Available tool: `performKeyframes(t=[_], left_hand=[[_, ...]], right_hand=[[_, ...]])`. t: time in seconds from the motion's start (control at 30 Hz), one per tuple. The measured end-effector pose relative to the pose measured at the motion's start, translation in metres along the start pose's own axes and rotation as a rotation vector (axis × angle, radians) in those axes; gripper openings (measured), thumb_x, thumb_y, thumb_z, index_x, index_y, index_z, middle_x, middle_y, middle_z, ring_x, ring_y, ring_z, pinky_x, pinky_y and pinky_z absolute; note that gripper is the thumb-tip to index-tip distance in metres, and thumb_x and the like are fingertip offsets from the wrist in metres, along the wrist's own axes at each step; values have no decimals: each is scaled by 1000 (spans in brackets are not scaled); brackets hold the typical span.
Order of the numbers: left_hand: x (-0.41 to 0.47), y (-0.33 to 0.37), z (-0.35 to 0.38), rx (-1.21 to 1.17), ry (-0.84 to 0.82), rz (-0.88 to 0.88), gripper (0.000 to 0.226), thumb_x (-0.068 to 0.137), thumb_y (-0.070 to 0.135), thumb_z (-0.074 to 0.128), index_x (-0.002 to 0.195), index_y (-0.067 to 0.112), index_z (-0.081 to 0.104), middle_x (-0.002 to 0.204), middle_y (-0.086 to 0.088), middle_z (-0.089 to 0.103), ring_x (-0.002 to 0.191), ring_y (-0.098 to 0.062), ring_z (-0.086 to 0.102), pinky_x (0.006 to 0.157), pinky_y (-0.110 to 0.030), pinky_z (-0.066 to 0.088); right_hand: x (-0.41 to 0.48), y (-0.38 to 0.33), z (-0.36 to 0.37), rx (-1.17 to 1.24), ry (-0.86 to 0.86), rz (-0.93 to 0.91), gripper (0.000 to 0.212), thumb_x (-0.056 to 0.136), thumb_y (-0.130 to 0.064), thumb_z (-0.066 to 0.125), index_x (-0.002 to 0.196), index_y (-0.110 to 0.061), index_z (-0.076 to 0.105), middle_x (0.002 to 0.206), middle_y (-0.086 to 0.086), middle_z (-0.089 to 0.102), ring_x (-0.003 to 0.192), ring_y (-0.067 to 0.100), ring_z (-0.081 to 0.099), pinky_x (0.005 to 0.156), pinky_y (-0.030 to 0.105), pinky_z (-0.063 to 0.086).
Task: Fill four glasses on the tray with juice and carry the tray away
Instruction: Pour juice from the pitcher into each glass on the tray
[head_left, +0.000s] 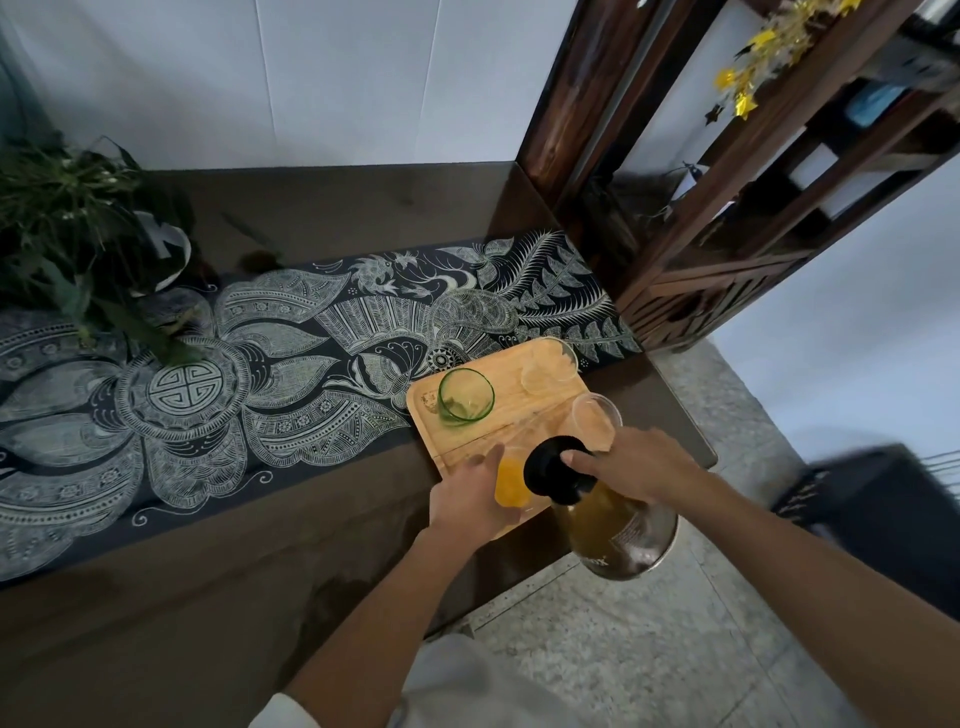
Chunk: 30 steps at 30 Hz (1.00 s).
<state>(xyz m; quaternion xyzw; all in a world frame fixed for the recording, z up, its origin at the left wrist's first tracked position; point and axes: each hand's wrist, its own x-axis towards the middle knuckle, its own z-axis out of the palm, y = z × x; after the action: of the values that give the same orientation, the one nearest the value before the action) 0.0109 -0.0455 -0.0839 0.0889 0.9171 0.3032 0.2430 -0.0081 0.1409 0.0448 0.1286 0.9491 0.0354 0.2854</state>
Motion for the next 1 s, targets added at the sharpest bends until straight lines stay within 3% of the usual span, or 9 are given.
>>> performKeyframes(t=[0.17,0.3,0.43,0.57,0.77,1.0], left_hand=[[-1,1,0,-8,4,-2,104,76,53,78,158,29,19,145,-1,53,128,-32,54,93,-49,51],[-2,6,-3,15,-28,-24,114,72,62,79,160,30,13,152,-2,47,131,-34,52,97,-50,49],[-5,16,-6,39,-22,-70,118,70,61,82,160,30,11,157,-2,40,136,-32,47,102,-51,47],[-18,26,-12,66,106,-136,106,74,60,79,158,32,21,153,2,45,137,-27,42,104,-49,47],[-11,84,-14,-55,308,-113,83,79,56,77,150,30,43,142,7,58,130,-19,53,99,-35,47],[62,153,25,27,283,-144,95,79,63,73,156,26,31,152,1,46,127,-26,56,93,-38,50]], right_hand=[[-6,19,18,86,-6,-44,72,78,-90,33,60,-22,47,63,-1,52,67,21,57,63,33,43],[-17,38,26,242,11,-61,73,84,-78,46,48,-17,34,45,-3,39,47,14,48,52,27,36],[-18,72,31,428,-19,-89,75,71,-87,43,48,-16,35,41,-3,40,41,11,43,53,26,36],[-8,117,20,577,-1,-124,74,70,-85,49,48,-15,41,46,4,47,45,14,48,59,32,39],[25,179,-24,513,35,-279,71,78,-75,56,42,-18,36,41,0,36,38,11,40,56,30,32],[81,209,-50,203,122,-410,74,75,-85,49,47,-18,36,38,-5,28,34,10,30,44,25,25]])
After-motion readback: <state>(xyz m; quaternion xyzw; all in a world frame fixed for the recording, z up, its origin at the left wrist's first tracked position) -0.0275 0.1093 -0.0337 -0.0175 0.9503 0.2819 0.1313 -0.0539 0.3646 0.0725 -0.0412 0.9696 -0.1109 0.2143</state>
